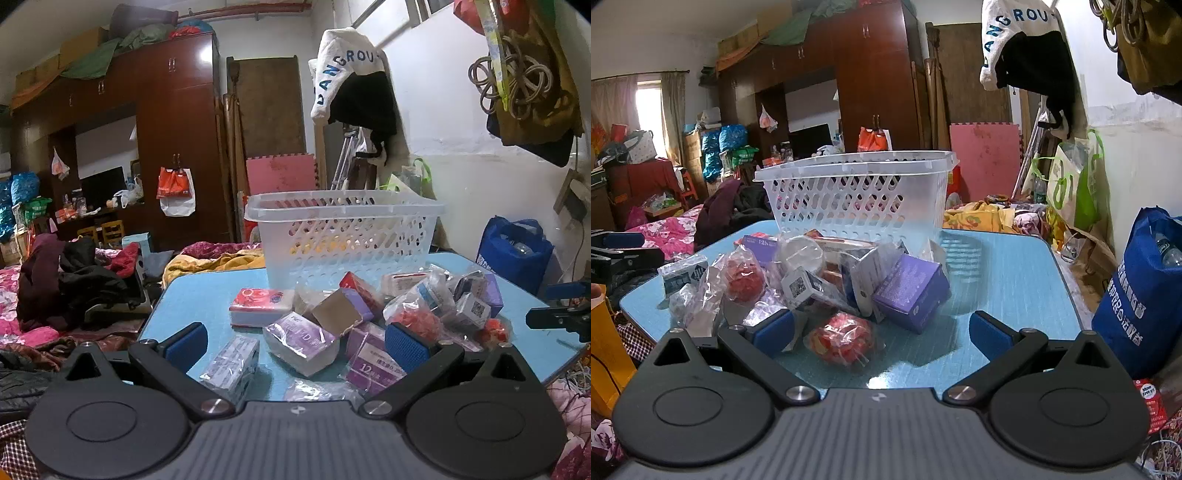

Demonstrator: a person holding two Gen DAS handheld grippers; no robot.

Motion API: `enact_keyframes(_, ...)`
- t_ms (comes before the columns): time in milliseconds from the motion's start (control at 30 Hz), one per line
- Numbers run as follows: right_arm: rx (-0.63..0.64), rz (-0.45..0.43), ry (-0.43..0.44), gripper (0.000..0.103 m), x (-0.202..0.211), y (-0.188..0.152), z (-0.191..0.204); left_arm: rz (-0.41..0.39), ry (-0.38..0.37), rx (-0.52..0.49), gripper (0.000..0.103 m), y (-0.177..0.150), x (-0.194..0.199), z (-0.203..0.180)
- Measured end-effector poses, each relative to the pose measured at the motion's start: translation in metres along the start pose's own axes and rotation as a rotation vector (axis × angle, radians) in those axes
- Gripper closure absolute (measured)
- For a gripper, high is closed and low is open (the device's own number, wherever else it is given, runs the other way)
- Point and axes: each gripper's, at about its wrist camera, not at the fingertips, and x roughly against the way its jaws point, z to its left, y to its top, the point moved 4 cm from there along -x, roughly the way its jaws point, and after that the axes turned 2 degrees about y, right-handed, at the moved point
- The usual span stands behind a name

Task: Organize objects
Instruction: 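Approach the pile of packages on the blue table with both tools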

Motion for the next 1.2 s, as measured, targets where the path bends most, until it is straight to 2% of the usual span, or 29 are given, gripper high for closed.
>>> enact_keyframes(200,0.006,-0.007,0.007,0.0,0.001,0.002,0.002,-0.006,-0.006,0.003,0.0,0.001,0.002,-0.001)
enact_keyframes(433,0.027,-0.016,0.068,0.0,0.003,0.002,0.014,-0.004,-0.014,0.002,0.0,0.0,0.001,-0.004)
enact_keyframes(1200,0.029,-0.004,0.089,0.0,0.002,0.0,0.016,0.014,-0.038,-0.009,0.0,-0.004,-0.004,-0.009)
